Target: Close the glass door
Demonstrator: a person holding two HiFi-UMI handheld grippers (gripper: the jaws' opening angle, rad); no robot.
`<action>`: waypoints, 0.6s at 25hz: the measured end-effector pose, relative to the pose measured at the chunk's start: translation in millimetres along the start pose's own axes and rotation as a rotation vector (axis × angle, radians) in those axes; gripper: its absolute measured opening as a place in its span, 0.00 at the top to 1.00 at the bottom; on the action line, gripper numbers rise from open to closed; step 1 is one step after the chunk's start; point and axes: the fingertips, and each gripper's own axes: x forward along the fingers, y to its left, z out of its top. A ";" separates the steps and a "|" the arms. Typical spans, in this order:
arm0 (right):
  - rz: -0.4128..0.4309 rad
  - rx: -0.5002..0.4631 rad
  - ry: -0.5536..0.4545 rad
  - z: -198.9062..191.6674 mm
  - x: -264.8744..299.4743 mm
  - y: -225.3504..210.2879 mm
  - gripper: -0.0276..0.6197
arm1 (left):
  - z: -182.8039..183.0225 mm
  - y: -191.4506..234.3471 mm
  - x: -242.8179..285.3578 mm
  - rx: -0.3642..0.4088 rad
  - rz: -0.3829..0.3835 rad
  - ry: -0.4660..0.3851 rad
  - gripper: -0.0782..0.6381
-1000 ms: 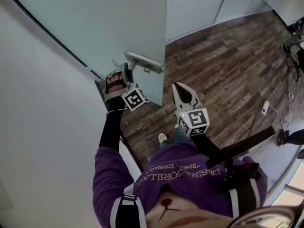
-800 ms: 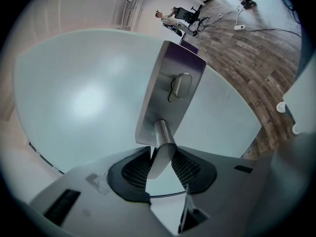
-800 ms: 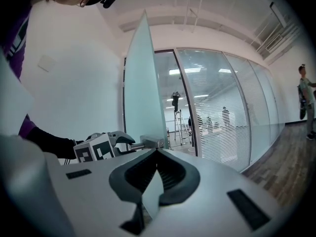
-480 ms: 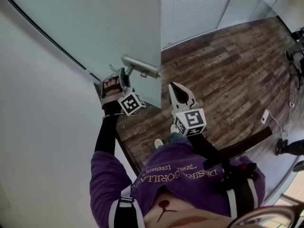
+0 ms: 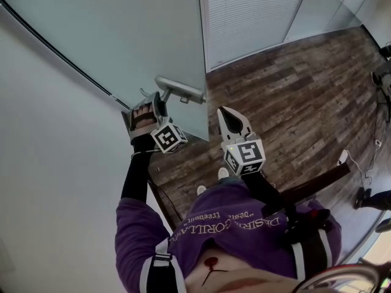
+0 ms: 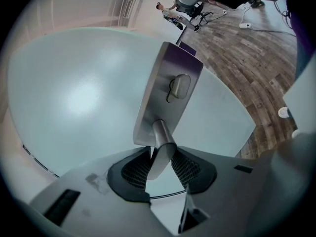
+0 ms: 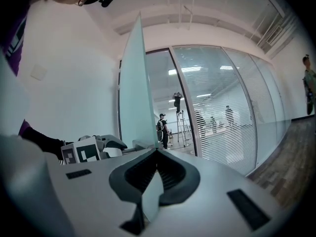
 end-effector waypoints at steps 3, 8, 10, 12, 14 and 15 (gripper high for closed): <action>0.005 0.002 -0.002 0.6 7.3 -7.8 0.96 | 5.4 0.5 11.4 0.001 -0.018 0.007 0.71; 0.009 0.005 0.001 2.0 9.7 -24.0 0.96 | 22.4 6.0 24.5 -0.012 -0.004 0.006 0.71; 0.010 0.006 0.004 3.8 12.4 -30.1 0.96 | 27.6 10.4 31.8 -0.013 -0.005 0.010 0.71; 0.009 0.006 0.006 4.2 13.6 -36.1 0.96 | 31.9 12.3 39.1 -0.011 -0.008 0.015 0.71; 0.006 0.004 0.008 2.4 13.0 -42.9 0.96 | 36.3 11.1 45.9 -0.014 -0.011 0.018 0.71; 0.005 0.003 0.009 1.2 12.6 -46.3 0.96 | 38.2 10.3 49.4 -0.018 -0.013 0.019 0.71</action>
